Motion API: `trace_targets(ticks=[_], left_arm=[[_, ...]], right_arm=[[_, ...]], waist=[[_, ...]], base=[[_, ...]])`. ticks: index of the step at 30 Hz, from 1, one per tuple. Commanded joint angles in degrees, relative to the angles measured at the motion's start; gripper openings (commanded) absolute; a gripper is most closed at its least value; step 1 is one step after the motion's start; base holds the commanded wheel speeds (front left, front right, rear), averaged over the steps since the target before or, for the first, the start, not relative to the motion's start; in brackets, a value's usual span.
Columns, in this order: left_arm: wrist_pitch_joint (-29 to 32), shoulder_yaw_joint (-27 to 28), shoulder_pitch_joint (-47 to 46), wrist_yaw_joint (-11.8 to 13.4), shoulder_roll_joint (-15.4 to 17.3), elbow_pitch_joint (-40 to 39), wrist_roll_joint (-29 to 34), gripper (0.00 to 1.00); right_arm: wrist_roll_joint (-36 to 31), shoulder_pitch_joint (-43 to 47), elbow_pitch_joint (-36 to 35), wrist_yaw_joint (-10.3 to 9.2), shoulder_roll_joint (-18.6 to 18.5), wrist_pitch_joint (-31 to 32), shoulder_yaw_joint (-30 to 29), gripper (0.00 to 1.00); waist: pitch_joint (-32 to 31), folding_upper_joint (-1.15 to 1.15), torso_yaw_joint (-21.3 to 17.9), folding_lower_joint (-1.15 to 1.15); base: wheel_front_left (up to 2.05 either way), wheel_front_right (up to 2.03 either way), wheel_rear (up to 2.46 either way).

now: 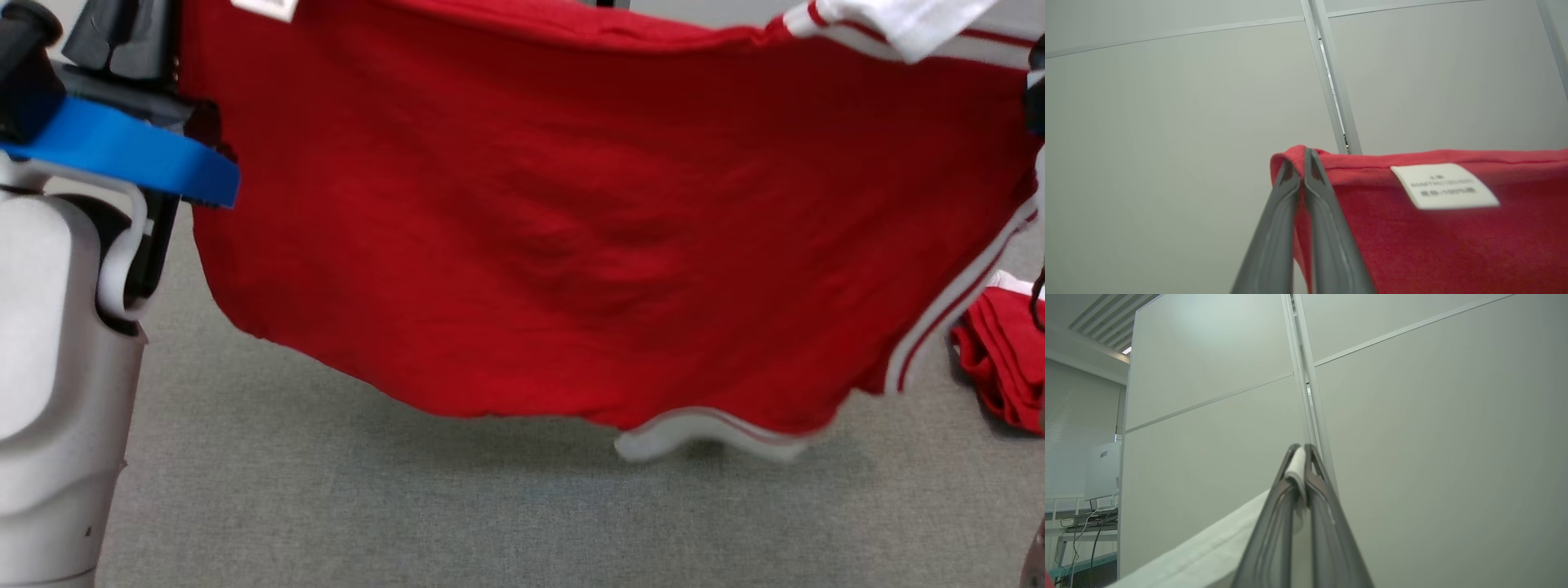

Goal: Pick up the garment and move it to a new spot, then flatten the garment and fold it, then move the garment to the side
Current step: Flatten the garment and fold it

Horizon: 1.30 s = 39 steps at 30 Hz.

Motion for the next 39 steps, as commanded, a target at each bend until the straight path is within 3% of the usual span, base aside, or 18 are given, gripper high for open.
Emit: trace_targets(ticks=[1,9,15,19,25,33,39], left_arm=[[1.37,-0.71,-1.22,-0.05,0.30,0.71,-0.54,0.00],[2.43,-1.38,-9.36,0.56,-1.07,8.22,-1.89,0.00],[-4.28,-0.09,-18.26,2.45,-2.11,16.74,-0.28,0.00],[-8.50,0.54,-20.74,2.60,-2.95,20.62,-0.16,0.00],[-9.85,1.00,-11.49,1.40,-4.42,26.49,-1.60,0.00],[-9.90,6.05,14.58,0.70,-10.21,25.64,-1.89,0.00],[-9.92,8.00,29.91,0.22,-14.63,25.16,-0.01,0.00]], right_arm=[[-1.05,-1.61,1.27,0.02,-0.14,0.56,-0.14,0.00],[-7.83,-15.01,15.56,0.02,0.69,-1.59,-2.05,0.00],[-14.35,-26.67,23.65,0.01,1.10,-7.66,-5.98,0.00],[-15.43,-28.82,25.46,0.01,1.57,-9.28,-7.67,0.00],[-11.10,-17.08,23.63,0.00,2.34,-9.74,-4.50,0.00],[-1.47,14.58,17.94,0.01,5.58,-9.79,-2.38,0.00],[0.70,34.26,17.71,0.01,9.36,-9.79,-2.18,0.00]], waist=[[1.18,0.00,0.37,0.01],[9.24,0.00,0.30,0.01],[13.83,0.00,-0.97,0.01],[14.81,0.00,-1.77,0.01],[14.64,0.00,-3.02,0.01],[13.02,0.00,-3.73,0.01],[10.00,0.00,-3.49,0.01]], base=[[0.00,0.00,0.00],[0.00,0.00,0.00],[0.00,0.00,0.00],[0.00,0.00,0.00],[0.00,0.00,0.00],[0.00,0.00,0.00],[0.00,0.00,0.00]])
